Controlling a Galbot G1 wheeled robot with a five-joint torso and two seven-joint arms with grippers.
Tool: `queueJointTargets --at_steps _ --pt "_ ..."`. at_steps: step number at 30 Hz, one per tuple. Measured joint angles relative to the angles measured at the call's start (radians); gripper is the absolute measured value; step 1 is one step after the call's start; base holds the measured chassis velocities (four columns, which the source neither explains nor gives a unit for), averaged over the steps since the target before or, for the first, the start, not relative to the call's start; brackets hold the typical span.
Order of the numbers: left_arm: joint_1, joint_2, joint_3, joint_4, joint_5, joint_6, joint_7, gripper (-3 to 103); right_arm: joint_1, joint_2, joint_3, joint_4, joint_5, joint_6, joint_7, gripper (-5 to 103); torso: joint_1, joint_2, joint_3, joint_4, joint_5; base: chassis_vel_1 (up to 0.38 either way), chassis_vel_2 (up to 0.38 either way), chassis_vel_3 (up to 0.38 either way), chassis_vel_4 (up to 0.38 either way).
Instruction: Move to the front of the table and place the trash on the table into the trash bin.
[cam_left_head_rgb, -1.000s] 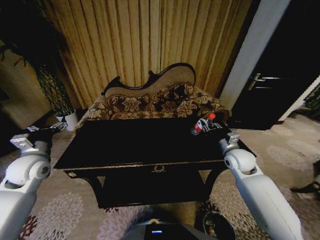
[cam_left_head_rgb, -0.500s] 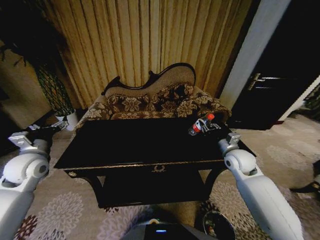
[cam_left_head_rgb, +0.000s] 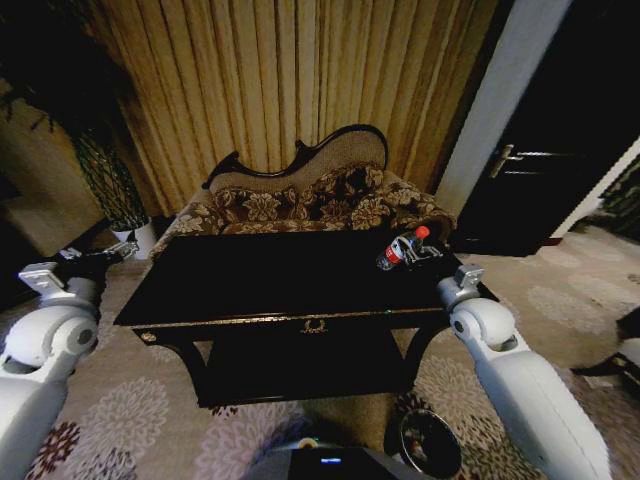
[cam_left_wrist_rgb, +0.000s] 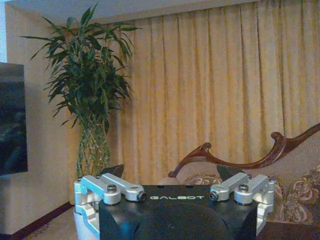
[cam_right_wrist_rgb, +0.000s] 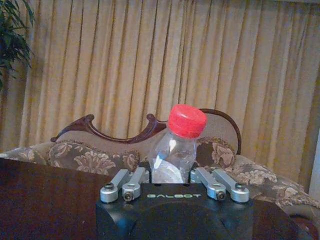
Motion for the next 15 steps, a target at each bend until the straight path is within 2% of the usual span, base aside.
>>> queueJointTargets --at_steps 15 --pt "-0.002 0.001 0.003 0.001 0.0 0.005 0.004 100 -0.006 0.002 0.008 -0.005 0.0 0.004 0.0 31 0.0 0.0 0.0 0.0 0.0 0.121 -0.107 -0.12 0.119"
